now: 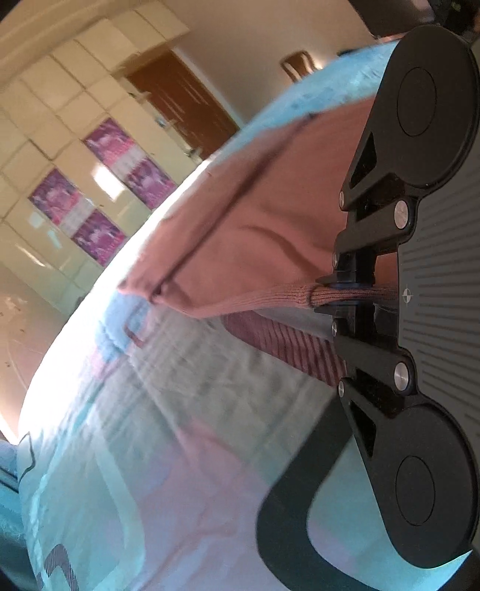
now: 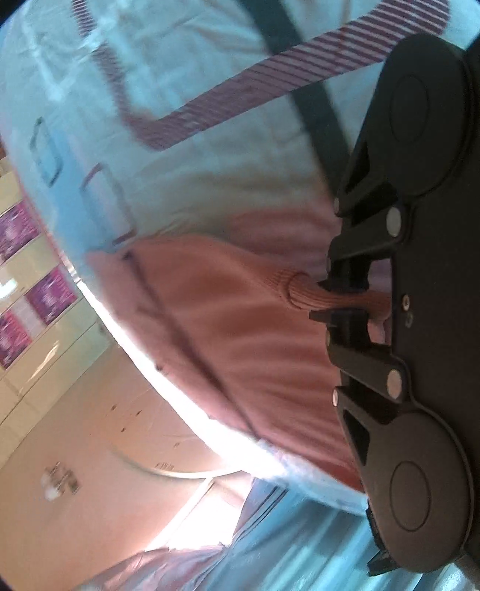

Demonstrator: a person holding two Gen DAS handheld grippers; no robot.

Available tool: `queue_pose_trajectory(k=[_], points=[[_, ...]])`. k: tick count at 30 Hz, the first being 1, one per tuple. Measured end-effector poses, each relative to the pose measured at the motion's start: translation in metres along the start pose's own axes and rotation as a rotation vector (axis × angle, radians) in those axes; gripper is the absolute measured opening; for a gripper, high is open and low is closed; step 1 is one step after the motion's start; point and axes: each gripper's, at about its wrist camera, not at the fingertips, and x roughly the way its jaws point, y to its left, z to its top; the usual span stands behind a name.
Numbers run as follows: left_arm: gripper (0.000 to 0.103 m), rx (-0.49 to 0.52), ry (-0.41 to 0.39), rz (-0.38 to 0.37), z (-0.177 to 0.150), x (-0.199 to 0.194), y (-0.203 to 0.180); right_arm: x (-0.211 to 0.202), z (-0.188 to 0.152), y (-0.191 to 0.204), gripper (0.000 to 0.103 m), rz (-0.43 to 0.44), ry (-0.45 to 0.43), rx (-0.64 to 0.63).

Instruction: Fold small clothes

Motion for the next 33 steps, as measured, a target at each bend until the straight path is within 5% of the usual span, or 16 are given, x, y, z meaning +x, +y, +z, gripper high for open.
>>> queue_pose_trajectory(k=[6,13,22,28,31,33], points=[[0.005,-0.075,-0.102,-0.088,0.032,0.003,-0.012,0.008,0.051,0.020,0.007,0.030,-0.108,-0.041],[0.005,-0.056,-0.154,-0.138,0.118,0.078,-0.054,0.060,0.144,0.037,0.007,-0.015,-0.180,-0.062],[0.005,0.005,-0.083,-0.111,0.214,0.215,-0.092,0.165,0.254,0.016,0.007,-0.083,-0.167,0.027],[0.005,0.048,-0.003,-0.071,0.248,0.296,-0.096,0.238,0.287,-0.013,0.007,-0.110,-0.093,0.095],[0.006,0.081,0.011,-0.077,0.252,0.314,-0.096,0.265,0.293,-0.024,0.019,-0.143,-0.052,0.078],[0.034,0.081,-0.025,-0.107,0.255,0.308,-0.096,0.265,0.296,-0.025,0.047,-0.174,-0.096,0.076]])
